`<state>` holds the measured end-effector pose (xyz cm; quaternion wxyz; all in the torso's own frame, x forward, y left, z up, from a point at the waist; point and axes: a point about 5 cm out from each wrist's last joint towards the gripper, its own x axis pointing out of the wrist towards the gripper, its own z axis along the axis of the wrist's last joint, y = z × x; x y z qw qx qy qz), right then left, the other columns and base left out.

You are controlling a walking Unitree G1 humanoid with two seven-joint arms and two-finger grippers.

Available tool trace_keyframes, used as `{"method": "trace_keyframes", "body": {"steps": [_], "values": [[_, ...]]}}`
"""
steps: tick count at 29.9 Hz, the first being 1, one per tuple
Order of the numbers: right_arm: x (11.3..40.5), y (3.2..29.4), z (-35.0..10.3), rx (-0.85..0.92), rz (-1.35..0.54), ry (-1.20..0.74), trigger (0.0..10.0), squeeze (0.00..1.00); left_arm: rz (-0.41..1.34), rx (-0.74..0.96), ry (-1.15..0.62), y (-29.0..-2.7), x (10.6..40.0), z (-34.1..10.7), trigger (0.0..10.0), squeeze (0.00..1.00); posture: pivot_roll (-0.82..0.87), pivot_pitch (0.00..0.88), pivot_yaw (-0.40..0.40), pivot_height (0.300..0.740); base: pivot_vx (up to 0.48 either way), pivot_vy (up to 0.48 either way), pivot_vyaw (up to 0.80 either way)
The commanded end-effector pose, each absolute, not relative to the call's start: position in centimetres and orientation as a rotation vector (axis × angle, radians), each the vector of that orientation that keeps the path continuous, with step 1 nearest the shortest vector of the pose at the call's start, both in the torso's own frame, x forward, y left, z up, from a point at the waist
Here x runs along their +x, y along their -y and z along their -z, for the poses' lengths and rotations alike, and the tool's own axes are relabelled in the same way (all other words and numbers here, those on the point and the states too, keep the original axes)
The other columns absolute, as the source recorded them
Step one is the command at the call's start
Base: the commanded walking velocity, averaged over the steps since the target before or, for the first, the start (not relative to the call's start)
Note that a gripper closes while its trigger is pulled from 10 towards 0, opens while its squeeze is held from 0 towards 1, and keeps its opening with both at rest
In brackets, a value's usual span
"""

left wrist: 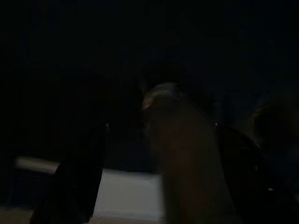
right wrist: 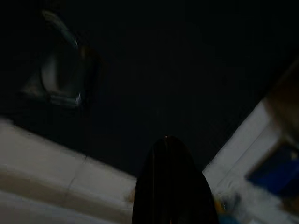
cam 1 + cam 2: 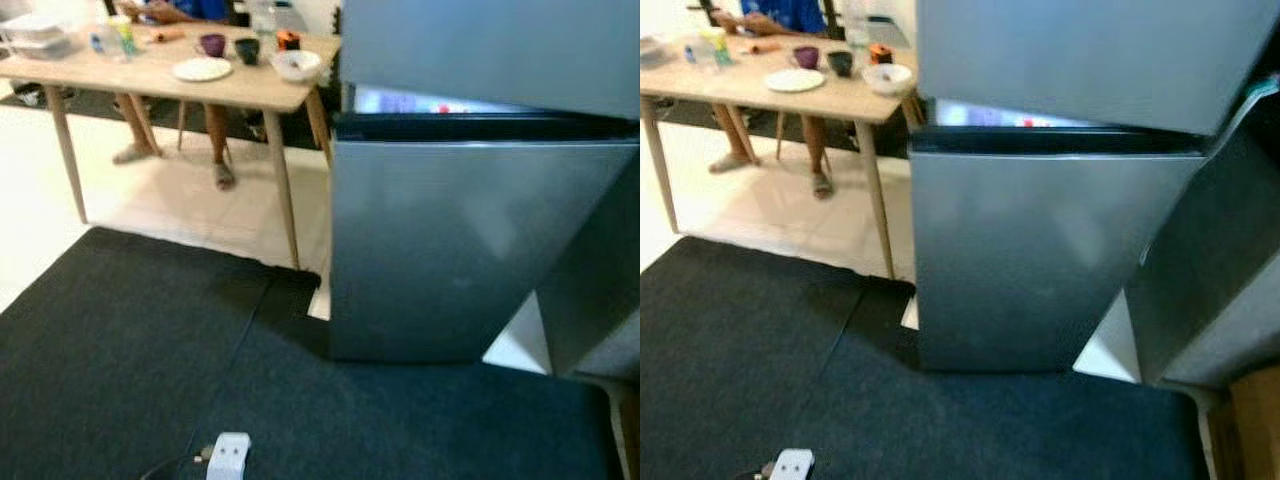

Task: Restocking fridge

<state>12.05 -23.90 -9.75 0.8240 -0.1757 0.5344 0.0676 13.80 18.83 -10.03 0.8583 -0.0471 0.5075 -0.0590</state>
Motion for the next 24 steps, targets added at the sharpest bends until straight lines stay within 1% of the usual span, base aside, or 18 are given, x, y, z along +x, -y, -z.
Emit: {"method": "trace_keyframes", "body": {"steps": [1, 12, 21, 24], "values": [[10.5, 24.6, 10.0, -0.38, -0.133, -1.19, 10.0, 0.0, 0.142, -0.085, -1.068, -18.6, 13.9, 10.0, 10.0, 0.0, -0.13, 0.109, -0.013, 0.74, 0.349, 0.0, 0.0], [10.4, 24.5, 10.1, -0.383, -0.144, -1.189, 10.0, 0.0, 0.146, -0.08, -1.081, -18.7, 13.4, 10.2, 10.0, 0.0, -0.13, 0.113, -0.014, 0.74, 0.352, 0.0, 0.0], [10.6, 24.5, 10.0, -0.384, -0.143, -1.175, 10.0, 0.0, 0.148, -0.075, -1.073, -18.8, 13.8, 10.0, 10.0, 0.0, -0.13, 0.109, -0.013, 0.74, 0.355, 0.0, 0.0], [12.2, 24.5, 9.4, -0.278, -0.073, -1.089, 10.0, 0.0, 0.152, -0.075, -1.07, -18.6, 13.9, 10.0, 10.0, 0.0, -0.13, 0.103, -0.017, 0.74, 0.355, 0.0, 0.0]]}}
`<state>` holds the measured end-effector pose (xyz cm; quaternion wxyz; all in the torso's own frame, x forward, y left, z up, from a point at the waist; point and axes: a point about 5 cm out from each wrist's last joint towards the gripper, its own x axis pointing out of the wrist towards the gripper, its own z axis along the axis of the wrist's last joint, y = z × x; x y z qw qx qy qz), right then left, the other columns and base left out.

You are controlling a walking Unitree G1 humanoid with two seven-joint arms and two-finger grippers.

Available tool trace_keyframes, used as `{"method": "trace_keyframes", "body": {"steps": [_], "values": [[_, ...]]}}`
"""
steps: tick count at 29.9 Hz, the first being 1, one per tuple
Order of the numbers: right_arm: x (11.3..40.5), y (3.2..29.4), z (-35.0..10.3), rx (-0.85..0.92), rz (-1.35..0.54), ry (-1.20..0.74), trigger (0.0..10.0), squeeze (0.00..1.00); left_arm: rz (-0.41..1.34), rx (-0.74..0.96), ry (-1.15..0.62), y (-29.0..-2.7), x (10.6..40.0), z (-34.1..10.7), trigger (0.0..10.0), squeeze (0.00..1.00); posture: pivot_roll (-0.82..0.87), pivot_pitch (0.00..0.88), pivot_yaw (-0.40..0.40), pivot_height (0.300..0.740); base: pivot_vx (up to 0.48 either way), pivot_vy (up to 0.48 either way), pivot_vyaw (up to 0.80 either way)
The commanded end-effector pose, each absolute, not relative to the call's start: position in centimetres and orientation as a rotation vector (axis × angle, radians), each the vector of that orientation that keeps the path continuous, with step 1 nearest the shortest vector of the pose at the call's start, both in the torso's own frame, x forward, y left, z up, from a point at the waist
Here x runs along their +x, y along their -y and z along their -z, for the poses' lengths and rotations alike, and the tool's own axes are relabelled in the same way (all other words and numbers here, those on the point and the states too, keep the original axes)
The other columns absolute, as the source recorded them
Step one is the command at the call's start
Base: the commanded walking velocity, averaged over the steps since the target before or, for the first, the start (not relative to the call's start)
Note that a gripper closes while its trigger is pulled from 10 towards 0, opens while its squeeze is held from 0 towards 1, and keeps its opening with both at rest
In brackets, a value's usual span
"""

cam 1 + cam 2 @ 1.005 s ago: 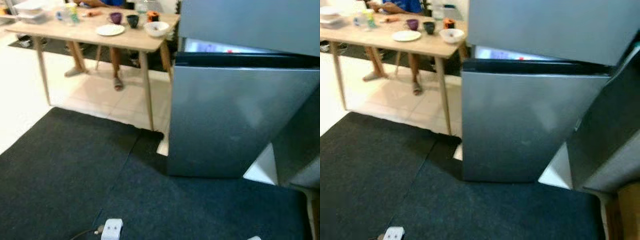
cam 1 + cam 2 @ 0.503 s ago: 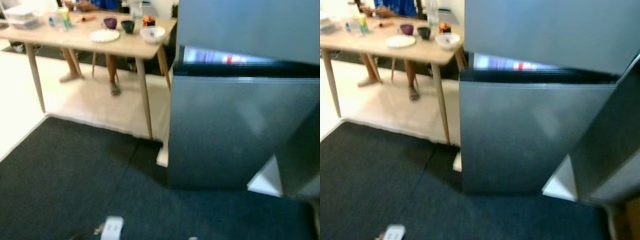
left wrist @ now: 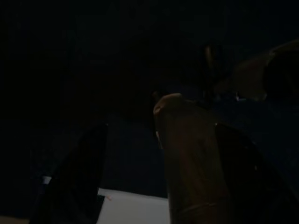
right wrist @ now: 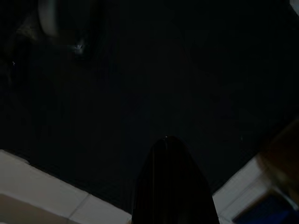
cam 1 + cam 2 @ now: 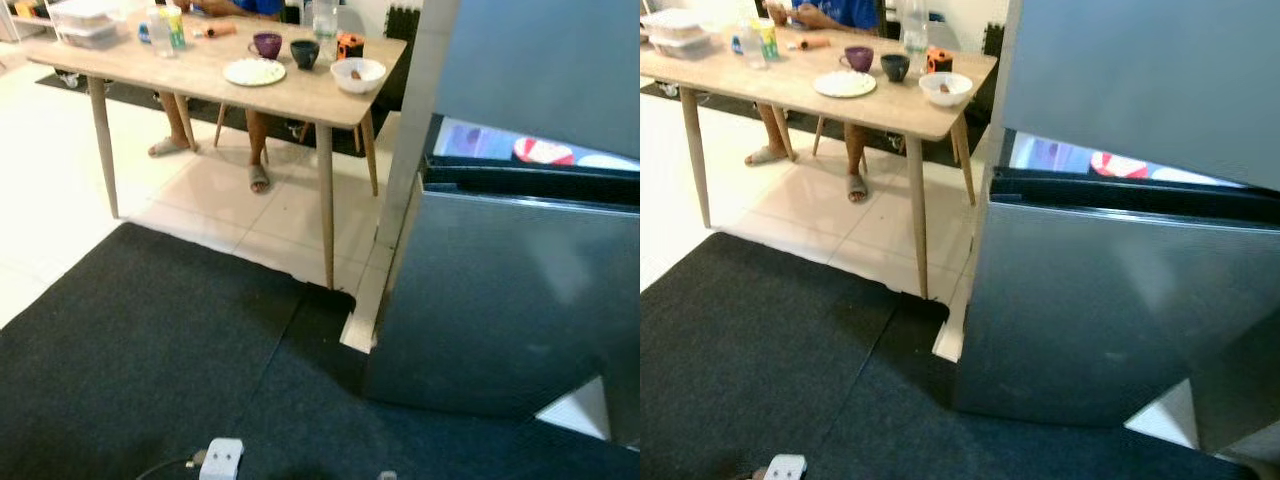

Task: Restocking fridge

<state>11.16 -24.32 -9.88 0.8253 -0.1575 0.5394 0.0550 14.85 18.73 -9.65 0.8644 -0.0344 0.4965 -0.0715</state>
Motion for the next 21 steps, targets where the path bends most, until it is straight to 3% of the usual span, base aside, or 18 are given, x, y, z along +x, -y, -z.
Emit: {"method": "trace_keyframes", "body": {"steps": [1, 5, 17, 20, 21], "values": [[12.2, 24.5, 9.4, -0.278, -0.073, -1.089, 10.0, 0.0, 0.152, -0.075, -1.07, -18.6, 13.9, 10.0, 10.0, 0.0, -0.13, 0.103, -0.017, 0.74, 0.356, 0.0, 0.0], [14.1, 25.2, 8.6, -0.246, -0.003, -1.009, 10.0, 0.0, 0.142, -0.078, -1.074, -18.6, 13.8, 10.1, 10.0, 0.0, -0.13, 0.106, -0.013, 0.74, 0.304, 0.0, 0.0], [18.8, 26.6, 5.7, -0.113, 0.095, -0.797, 10.0, 0.0, 0.135, -0.072, -1.082, -18.7, 13.5, 10.2, 10.0, 0.0, -0.13, 0.115, -0.015, 0.74, 0.0, 0.0, 0.0], [23.0, 25.6, 3.1, -0.023, 0.009, -0.594, 10.0, 0.0, 0.139, -0.074, -1.084, -18.6, 13.4, 10.2, 10.0, 0.0, -0.13, 0.12, -0.016, 0.74, 0.0, 0.0, 0.0], [23.0, 25.6, 3.1, -0.023, 0.009, -0.594, 10.0, 0.0, 0.139, -0.074, -1.084, -18.6, 13.4, 10.2, 10.0, 0.0, -0.13, 0.12, -0.016, 0.74, 0.0, 0.0, 0.0]]}}
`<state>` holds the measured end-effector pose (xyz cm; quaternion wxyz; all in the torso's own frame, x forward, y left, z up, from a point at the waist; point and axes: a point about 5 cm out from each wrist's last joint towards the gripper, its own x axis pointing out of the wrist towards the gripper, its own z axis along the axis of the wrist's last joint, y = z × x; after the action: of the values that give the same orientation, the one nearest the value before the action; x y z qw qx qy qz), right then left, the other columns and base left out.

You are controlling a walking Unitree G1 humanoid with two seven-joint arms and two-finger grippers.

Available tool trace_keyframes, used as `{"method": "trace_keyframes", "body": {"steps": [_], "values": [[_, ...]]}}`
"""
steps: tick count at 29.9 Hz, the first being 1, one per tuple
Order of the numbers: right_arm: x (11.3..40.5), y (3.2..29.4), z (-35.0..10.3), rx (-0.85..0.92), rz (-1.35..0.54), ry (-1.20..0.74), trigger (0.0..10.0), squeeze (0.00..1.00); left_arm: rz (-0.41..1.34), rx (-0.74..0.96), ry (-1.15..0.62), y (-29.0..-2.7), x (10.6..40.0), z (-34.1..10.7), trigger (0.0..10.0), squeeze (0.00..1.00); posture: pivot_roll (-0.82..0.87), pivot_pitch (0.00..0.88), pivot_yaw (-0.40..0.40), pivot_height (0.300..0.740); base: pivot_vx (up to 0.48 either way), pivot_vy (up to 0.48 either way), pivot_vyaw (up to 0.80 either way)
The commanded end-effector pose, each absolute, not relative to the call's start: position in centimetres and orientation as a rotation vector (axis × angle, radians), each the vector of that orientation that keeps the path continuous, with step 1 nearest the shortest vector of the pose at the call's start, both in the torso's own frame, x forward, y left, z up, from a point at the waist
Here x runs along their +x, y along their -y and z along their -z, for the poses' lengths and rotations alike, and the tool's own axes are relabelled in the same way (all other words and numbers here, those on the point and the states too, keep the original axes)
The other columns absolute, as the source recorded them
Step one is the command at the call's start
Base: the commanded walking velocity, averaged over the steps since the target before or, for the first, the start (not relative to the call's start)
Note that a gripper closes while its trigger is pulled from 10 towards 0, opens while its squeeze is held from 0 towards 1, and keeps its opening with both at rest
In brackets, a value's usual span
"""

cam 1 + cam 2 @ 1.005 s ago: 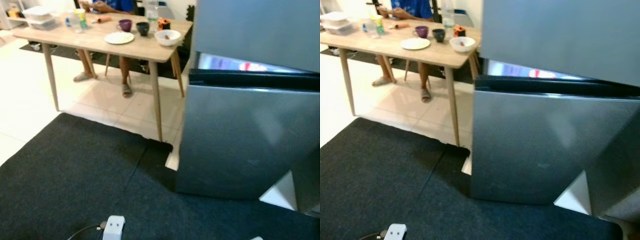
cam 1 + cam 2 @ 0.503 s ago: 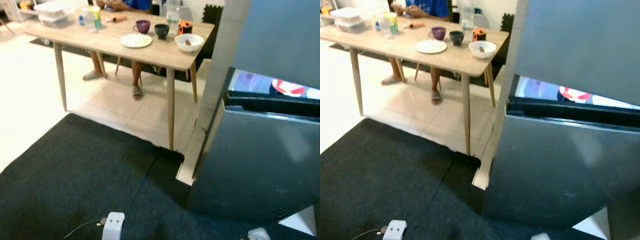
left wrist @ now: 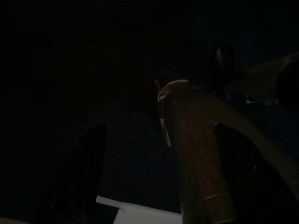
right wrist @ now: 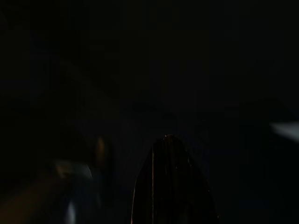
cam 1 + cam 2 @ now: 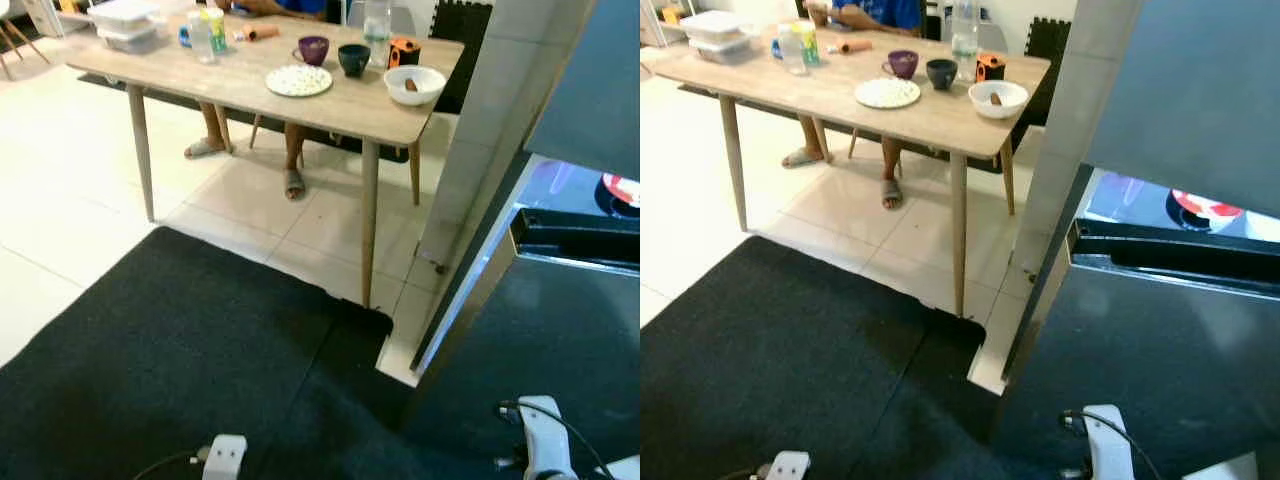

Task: Restocking fridge

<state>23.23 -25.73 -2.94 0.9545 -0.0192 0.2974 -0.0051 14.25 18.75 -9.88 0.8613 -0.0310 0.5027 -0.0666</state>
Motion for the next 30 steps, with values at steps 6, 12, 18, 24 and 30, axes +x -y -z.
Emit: {"method": "trace_keyframes", "body": {"steps": [6, 12, 18, 24, 30], "values": [[28.0, 24.3, -1.1, -0.038, -0.088, -0.381, 10.0, 0.0, 0.147, -0.074, -1.087, -18.4, 13.2, 10.3, 10.0, 0.0, -0.12, 0.13, -0.022, 0.74, 0.0, 0.0, 0.0], [32.4, 23.6, -6.1, -0.043, -0.077, -0.184, 10.0, 0.0, 0.137, -0.081, -1.09, -18.5, 12.8, 10.4, 10.0, 0.0, -0.1, 0.137, -0.038, 0.74, 0.0, 0.0, 0.0], [36.2, 23.4, -12.0, -0.011, 0.013, 0.009, 10.0, 0.0, 0.121, -0.093, -1.081, -18.5, 12.8, 10.4, 10.0, 0.0, -0.09, 0.139, -0.051, 0.74, 0.0, 0.0, 0.0], [38.2, 22.7, -15.9, 0.048, 0.016, 0.118, 10.0, 0.0, 0.102, -0.111, -1.076, -18.4, 12.5, 10.5, 10.0, 0.0, -0.07, 0.135, -0.07, 0.74, 0.0, 0.0, 0.0], [34.4, 22.1, -7.3, -0.048, -0.06, -0.222, 10.0, 0.0, 0.095, -0.12, -1.089, -18.2, 11.9, 10.7, 10.0, 0.0, -0.07, 0.132, -0.077, 0.74, 0.0, 0.0, 0.0]]}}
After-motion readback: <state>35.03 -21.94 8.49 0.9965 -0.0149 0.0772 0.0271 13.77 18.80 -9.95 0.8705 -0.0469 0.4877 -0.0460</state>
